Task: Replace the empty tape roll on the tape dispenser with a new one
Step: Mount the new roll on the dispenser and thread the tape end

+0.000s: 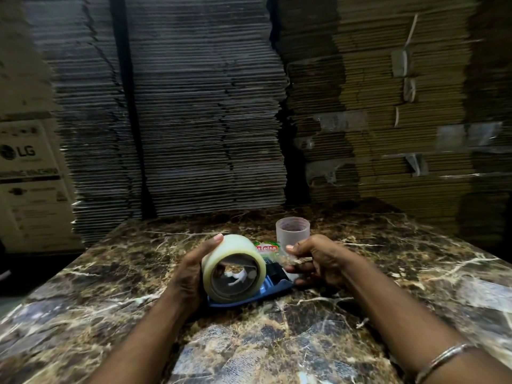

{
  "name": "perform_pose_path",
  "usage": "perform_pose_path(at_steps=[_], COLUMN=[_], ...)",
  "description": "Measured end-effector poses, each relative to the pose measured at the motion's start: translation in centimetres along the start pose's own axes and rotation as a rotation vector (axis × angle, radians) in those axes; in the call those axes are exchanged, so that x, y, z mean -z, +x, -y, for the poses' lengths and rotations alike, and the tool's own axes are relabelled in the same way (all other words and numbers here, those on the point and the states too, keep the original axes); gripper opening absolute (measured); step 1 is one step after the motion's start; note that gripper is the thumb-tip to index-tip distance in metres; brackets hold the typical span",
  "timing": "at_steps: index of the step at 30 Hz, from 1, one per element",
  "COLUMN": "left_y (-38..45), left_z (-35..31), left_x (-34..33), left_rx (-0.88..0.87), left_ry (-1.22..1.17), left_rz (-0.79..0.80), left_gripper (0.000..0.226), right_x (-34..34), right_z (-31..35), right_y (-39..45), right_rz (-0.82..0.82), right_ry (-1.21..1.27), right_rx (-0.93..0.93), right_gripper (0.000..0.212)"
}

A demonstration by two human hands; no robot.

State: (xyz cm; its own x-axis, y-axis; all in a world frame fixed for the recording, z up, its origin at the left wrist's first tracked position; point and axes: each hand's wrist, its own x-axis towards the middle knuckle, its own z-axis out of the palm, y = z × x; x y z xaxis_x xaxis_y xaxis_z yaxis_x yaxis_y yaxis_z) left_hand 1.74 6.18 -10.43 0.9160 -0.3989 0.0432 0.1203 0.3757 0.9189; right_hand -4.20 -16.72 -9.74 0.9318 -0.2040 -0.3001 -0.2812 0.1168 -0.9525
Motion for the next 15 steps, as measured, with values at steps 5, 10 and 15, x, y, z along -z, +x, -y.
perform_pose_path(at_steps=[5,10,15], left_y=[0.16,0.14,0.29], left_z=[0.34,0.25,0.40], left_x=[0.53,0.30,0.85], left_rx=[-0.057,-0.020,-0.003], left_ry=[-0.160,-0.165,-0.143], left_rz=[-0.055,-0.028,-0.092], left_gripper=[0.028,0.024,0.022], right_x=[-0.23,-0.14,0.08], right_z=[-0.07,-0.07,-0.09], right_y=[0.14,0.25,0.22], right_rz=[-0.034,-0.029,-0.014], right_ry=[0.007,0.035,0.038], right_rx=[0.011,0.003,-0.023], right_gripper=[0.024,0.026,0.024])
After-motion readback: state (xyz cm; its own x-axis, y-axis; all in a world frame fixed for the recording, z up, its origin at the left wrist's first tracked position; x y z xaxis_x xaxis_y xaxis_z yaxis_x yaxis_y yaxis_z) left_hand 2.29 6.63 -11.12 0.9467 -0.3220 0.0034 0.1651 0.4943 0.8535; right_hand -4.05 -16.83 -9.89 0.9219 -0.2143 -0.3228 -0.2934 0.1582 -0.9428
